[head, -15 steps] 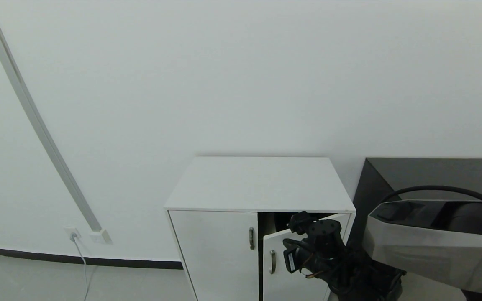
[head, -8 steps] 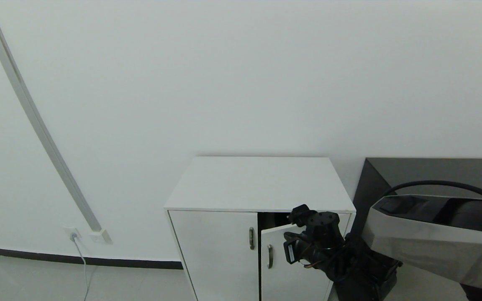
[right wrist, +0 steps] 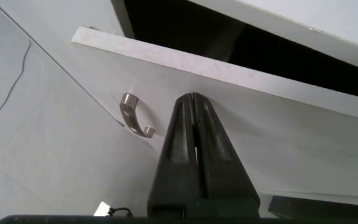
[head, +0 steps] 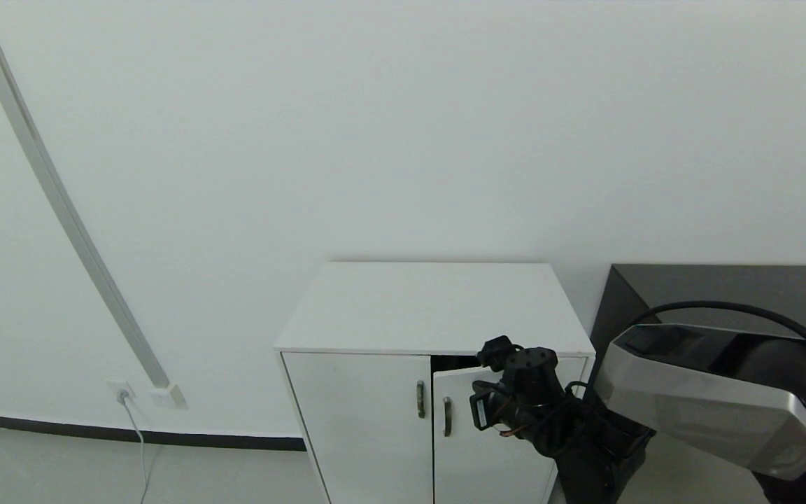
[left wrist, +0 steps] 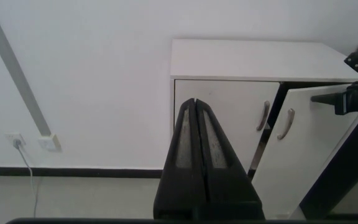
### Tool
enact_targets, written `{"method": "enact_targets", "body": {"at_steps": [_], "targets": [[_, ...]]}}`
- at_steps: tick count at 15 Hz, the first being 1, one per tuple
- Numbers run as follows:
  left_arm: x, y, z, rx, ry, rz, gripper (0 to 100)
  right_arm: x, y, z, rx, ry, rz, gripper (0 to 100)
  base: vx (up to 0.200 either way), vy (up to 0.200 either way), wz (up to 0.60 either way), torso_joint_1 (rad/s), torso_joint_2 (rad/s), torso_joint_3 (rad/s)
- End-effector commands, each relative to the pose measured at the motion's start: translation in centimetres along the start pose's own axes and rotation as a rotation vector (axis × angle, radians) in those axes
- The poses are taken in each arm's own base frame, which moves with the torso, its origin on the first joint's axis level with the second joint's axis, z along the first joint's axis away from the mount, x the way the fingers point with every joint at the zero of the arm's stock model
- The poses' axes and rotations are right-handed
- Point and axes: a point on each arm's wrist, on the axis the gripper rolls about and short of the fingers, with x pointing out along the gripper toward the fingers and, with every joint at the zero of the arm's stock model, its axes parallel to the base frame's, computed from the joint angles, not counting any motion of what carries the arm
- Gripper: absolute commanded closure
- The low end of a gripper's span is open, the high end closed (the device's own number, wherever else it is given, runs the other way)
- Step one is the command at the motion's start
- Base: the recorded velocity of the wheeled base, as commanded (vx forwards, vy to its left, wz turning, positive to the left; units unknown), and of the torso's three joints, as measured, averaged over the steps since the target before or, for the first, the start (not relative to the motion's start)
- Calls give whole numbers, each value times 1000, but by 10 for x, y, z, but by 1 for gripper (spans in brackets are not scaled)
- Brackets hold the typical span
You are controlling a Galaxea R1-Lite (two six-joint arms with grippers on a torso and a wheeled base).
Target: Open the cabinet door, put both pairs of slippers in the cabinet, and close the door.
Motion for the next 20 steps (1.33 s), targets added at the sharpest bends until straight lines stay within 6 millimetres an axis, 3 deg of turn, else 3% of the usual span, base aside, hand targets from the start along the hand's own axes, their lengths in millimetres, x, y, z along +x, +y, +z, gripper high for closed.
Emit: {"method": "enact_targets", "body": {"at_steps": [1,20], "targets": [[0,0,0,0,0,0,100,4,-1,1,2,0,-3,100,0,0,0,0,0,0],[0,0,0,0,0,0,100,18,-3,23,7,-21,-16,100,0,0,0,0,0,0]]}}
